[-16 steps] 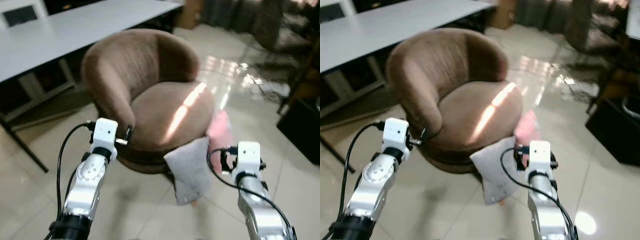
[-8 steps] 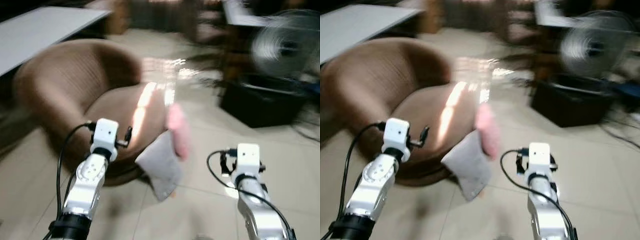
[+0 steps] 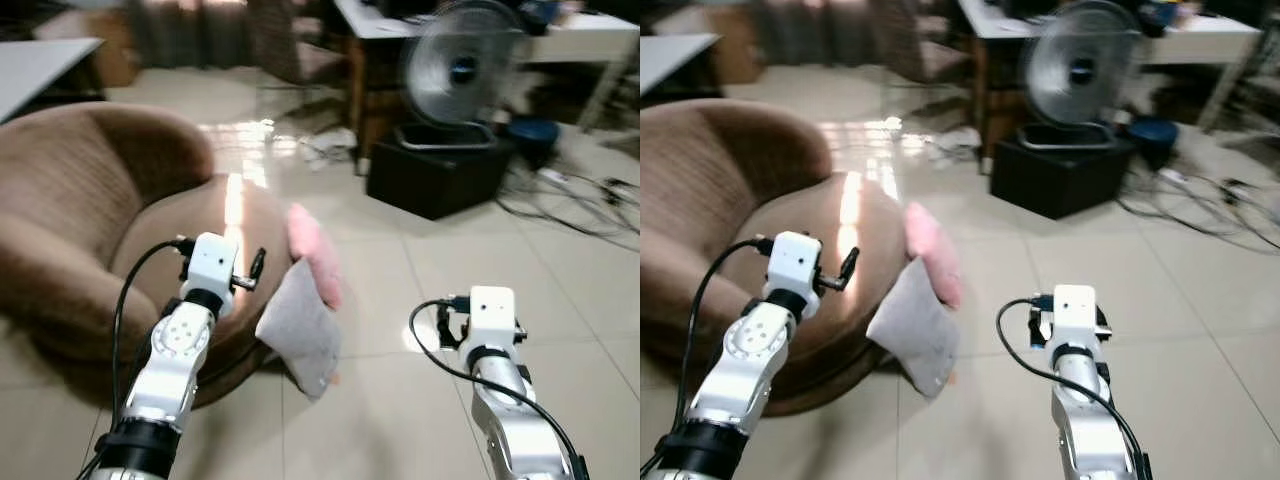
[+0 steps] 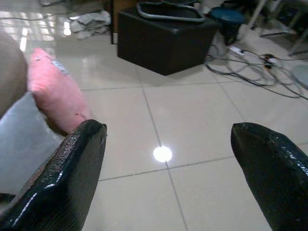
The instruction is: Move the pillow to the sofa from floor
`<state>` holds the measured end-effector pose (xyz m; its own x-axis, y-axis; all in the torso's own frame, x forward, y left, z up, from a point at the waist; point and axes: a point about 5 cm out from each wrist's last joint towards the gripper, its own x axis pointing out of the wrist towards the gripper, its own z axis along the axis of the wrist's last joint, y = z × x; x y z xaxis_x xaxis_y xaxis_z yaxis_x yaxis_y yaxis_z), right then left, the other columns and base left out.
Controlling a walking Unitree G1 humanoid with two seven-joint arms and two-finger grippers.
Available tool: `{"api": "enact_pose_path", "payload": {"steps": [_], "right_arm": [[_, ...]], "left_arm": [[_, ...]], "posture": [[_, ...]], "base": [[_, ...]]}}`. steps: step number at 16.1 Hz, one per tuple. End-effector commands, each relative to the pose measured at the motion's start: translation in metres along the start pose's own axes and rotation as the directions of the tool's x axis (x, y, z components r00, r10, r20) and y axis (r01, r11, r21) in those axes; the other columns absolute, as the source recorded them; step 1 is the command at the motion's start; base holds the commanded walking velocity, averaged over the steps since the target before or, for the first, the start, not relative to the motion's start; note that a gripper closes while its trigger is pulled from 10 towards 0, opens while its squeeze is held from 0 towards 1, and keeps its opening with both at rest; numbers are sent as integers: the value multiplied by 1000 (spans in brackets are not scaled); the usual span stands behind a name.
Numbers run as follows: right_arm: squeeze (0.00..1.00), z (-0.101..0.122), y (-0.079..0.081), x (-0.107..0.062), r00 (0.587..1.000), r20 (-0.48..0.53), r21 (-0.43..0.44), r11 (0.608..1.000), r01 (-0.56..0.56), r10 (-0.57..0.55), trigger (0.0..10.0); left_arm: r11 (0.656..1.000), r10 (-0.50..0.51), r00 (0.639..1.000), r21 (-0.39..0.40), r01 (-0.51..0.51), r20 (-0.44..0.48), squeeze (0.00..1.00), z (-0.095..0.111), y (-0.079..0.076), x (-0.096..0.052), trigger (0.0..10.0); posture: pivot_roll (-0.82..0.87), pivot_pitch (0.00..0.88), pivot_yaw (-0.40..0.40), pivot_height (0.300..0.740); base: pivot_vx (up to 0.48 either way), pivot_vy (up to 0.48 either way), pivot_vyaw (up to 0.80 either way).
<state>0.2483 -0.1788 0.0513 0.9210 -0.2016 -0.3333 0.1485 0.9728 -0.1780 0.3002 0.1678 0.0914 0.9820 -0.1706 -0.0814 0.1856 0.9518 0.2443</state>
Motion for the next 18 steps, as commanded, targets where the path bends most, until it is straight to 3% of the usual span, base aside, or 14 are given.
{"api": "enact_pose_path", "payload": {"steps": [1, 3, 7, 9, 14, 18], "right_arm": [[0, 8, -6, 2, 999, 39, -12, 1000, 16, -16, 10000], [0, 9, -5, 3, 999, 34, -23, 1000, 8, -8, 10000], [0, 9, 0, 4, 999, 34, -14, 999, -29, 30, 10000], [0, 8, 0, 4, 999, 27, -16, 999, -36, 36, 10000], [0, 8, 7, 5, 994, 59, -92, 992, -84, 89, 10000], [0, 7, 10, 4, 990, 78, -104, 988, -111, 119, 10000]], "left_arm": [[1000, -13, 1000, -4, 13, 9, 0, 2, -5, 1, 10000], [999, 11, 1000, -53, -10, 12, 0, 2, -3, 1, 10000], [998, 6, 999, -69, -4, 31, 0, 4, -1, 2, 10000], [997, -6, 1000, -76, 8, 25, 0, 2, -2, 1, 10000], [996, -25, 1000, -83, 24, -12, 0, -9, -2, -3, 10000], [996, -26, 1000, -83, 24, -18, 0, -10, -2, -4, 10000]], "posture": [[-35, 0, 40, 740], [-34, 0, 40, 740], [-32, 0, 40, 740], [-32, 0, 40, 740], [-30, 0, 41, 740], [-30, 0, 40, 740]], "base": [[0, -480, 0], [0, 0, 0], [0, 0, 0], [304, 0, -800], [327, 0, 0], [336, 0, 0]]}}
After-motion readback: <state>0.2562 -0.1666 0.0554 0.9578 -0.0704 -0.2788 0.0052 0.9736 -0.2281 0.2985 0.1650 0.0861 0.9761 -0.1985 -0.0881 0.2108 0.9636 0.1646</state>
